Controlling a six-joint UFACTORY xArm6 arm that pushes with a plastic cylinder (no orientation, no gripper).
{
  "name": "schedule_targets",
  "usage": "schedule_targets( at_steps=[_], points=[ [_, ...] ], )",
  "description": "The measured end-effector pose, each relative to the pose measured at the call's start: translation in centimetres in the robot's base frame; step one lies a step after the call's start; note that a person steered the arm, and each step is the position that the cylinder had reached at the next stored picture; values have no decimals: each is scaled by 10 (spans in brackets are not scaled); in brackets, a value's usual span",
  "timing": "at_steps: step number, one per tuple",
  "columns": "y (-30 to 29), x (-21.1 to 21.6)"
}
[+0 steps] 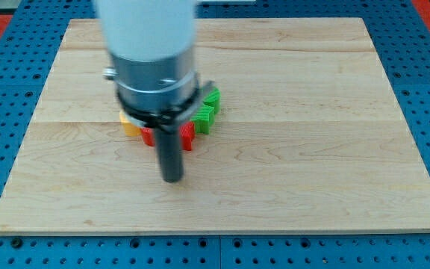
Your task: Move the red star towards the right center
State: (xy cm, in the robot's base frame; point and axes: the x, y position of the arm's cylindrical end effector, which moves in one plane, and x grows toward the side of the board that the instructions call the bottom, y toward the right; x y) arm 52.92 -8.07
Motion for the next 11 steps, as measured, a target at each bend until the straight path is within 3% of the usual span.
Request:
schedule_targets(
  at_steps=[1, 2, 3, 9, 11],
  points=[
    [-7, -31],
    [-5, -33],
    [46, -65],
    [273, -101],
    [234, -171]
  ],
)
